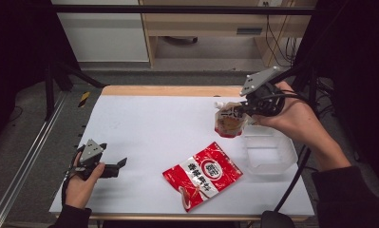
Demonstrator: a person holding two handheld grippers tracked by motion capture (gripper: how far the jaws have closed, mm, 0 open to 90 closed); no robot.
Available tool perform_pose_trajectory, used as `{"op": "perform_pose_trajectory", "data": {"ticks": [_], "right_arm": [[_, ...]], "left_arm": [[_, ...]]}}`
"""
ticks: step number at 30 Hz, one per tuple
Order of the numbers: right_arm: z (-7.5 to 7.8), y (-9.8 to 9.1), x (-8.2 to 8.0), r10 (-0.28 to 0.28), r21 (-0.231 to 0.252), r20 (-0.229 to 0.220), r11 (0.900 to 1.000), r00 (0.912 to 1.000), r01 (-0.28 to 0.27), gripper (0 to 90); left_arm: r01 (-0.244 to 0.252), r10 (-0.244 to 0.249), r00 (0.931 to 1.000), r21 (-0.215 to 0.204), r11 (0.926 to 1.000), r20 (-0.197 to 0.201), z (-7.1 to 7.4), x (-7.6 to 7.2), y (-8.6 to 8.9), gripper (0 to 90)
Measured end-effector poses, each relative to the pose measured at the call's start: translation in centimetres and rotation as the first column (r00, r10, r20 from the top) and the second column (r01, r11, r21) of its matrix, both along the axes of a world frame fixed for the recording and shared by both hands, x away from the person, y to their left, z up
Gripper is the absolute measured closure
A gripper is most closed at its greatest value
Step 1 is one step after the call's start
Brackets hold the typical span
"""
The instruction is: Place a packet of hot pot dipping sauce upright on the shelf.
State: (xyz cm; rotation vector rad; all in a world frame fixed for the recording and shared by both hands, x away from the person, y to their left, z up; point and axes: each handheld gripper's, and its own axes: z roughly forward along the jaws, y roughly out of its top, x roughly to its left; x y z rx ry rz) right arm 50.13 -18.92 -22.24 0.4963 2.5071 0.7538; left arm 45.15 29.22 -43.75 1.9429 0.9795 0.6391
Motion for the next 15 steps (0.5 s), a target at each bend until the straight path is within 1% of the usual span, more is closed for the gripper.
{"op": "perform_pose_trajectory", "data": {"ticks": [1,2,9,15], "right_arm": [[0.0,-0.4,-0.1,-0.008,0.002,0.001,1.0,1.0,0.008,87.3],[0.0,-0.4,-0.1,-0.008,0.002,0.001,1.0,1.0,0.008,87.3],[0.2,-3.4,-0.8,-0.056,0.013,0.002,0.9983,0.9984,0.056,87.3],[0.0,-5.8,-1.2,-0.099,0.014,0.006,0.995,0.9951,0.099,87.3]], "left_arm": [[-0.001,0.001,1.0,0.0,1.0,-0.002,0.0,0.0,0.0,4.4],[-0.001,0.001,1.0,0.001,1.0,-0.002,0.0,0.0,0.0,4.4],[-0.006,0.006,1.0,-0.004,1.0,-0.003,0.0,0.0,0.1,4.6],[-0.003,0.003,1.0,0.001,1.0,-0.004,-0.1,0.0,0.0,4.6]]}}
